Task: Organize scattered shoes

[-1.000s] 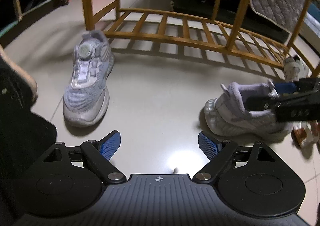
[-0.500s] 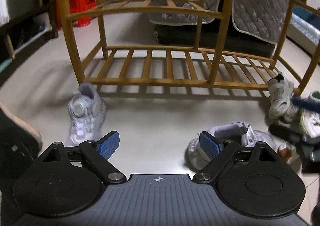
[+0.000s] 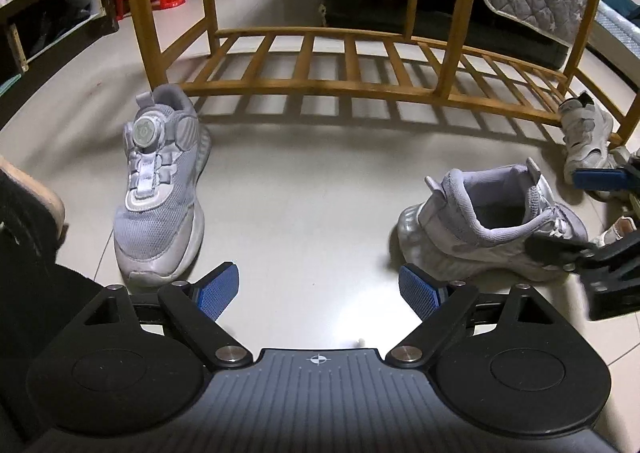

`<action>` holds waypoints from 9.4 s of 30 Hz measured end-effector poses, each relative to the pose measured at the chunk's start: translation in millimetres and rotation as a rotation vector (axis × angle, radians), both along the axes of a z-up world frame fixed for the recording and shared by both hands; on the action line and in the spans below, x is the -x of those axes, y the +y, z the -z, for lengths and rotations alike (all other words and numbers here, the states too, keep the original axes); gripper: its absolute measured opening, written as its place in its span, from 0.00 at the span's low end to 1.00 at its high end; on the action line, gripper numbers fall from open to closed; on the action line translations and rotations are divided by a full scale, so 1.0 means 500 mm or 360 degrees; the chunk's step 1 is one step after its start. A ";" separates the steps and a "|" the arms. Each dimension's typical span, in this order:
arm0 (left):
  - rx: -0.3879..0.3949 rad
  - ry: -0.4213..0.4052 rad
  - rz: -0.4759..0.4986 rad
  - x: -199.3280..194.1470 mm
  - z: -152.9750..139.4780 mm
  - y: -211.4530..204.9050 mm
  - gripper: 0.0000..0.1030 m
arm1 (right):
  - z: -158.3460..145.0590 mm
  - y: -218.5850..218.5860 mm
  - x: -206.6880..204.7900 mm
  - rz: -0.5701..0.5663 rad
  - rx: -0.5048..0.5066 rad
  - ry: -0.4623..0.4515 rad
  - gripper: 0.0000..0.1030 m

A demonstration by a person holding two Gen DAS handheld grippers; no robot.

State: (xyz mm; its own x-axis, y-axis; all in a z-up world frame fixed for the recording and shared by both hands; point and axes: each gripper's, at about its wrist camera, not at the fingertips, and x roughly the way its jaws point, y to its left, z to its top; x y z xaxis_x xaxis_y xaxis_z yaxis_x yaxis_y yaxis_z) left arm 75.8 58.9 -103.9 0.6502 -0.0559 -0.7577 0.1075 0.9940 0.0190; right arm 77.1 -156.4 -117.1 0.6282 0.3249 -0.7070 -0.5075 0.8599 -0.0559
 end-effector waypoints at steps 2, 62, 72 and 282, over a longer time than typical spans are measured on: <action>0.0001 -0.0003 0.0000 0.000 0.000 -0.001 0.85 | 0.006 0.008 -0.004 -0.0043 0.0065 -0.0005 0.96; 0.0091 -0.0034 -0.0024 0.007 0.013 0.002 0.85 | 0.015 0.048 0.057 0.0066 -0.0114 0.0410 0.61; 0.0116 -0.0046 -0.0046 0.007 0.008 0.007 0.86 | 0.032 0.080 0.072 -0.0011 0.0050 0.0284 0.56; 0.0190 0.0024 0.0030 -0.006 0.027 -0.010 0.65 | 0.004 0.029 0.179 -0.0010 -0.0095 0.0243 0.80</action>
State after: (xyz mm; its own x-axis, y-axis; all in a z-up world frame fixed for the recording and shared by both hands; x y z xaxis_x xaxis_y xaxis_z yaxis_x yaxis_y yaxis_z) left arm 78.9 53.8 -117.4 0.6366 -0.1584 -0.7548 0.1257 0.9869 -0.1011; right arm -12.7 -141.9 -119.1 0.5127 0.3728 -0.7734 -0.5118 0.8560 0.0733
